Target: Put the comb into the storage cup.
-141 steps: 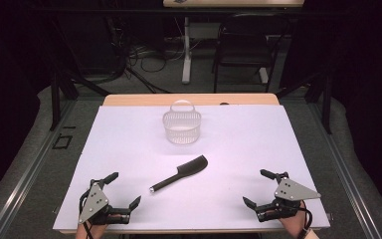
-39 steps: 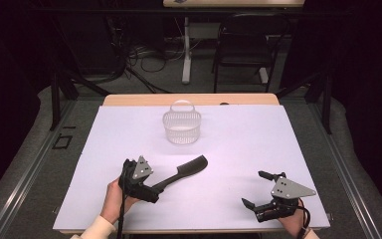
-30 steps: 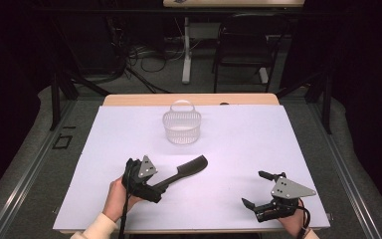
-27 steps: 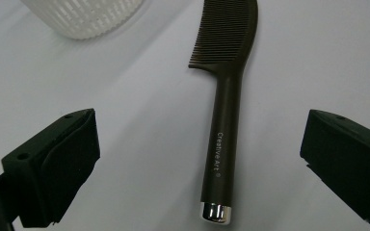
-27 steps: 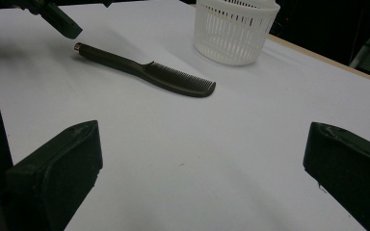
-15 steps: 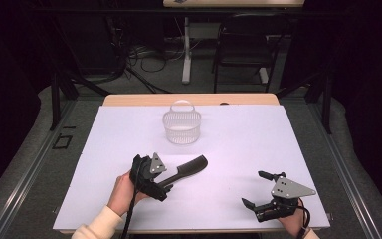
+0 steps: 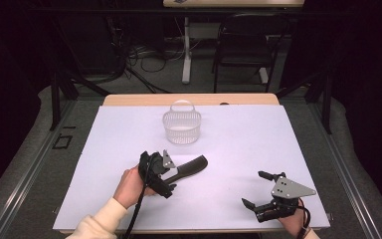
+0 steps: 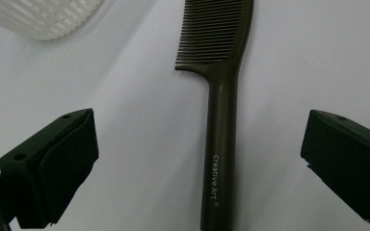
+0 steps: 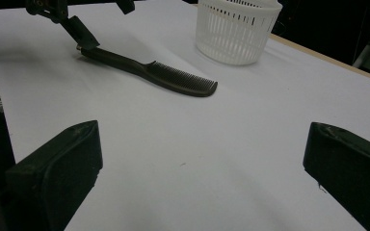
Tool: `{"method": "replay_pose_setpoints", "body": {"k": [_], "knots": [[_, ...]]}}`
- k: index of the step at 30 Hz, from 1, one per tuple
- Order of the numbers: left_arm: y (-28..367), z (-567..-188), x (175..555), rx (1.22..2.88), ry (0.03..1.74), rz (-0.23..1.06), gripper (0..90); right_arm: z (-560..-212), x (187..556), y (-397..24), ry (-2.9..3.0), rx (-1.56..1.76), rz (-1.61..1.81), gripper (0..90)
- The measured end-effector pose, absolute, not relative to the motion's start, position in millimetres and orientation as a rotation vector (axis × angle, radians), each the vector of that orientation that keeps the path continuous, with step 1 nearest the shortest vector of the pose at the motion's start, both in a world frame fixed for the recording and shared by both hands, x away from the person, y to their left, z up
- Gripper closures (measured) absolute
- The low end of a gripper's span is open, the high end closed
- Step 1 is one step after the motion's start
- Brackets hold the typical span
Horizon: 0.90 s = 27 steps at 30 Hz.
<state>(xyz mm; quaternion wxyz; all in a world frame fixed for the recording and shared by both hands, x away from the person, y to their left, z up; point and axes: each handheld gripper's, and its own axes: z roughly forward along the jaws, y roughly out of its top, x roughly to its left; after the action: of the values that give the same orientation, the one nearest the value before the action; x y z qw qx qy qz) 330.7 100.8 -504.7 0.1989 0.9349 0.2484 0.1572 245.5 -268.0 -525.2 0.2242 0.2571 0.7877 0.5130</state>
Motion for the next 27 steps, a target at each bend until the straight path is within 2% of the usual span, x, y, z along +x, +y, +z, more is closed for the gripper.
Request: {"method": "replay_pose_setpoints", "body": {"k": [16, 20, 27], "knots": [[79.4, -510.4, 342.4, 2.718, 0.693, 0.397, 2.0, -525.5, 245.9, -268.3, 2.174, 0.711, 1.408, 0.0], [76.5, -512.1, 344.8, 2.734, 0.681, 0.365, 16.1, -525.6, 245.9, -268.4, 2.174, 0.716, 1.406, 0.0], [71.9, -513.8, 352.6, 2.777, 0.677, 0.298, 32.7, -525.6, 246.3, -268.5, 2.172, 0.714, 1.403, 0.0]]}}
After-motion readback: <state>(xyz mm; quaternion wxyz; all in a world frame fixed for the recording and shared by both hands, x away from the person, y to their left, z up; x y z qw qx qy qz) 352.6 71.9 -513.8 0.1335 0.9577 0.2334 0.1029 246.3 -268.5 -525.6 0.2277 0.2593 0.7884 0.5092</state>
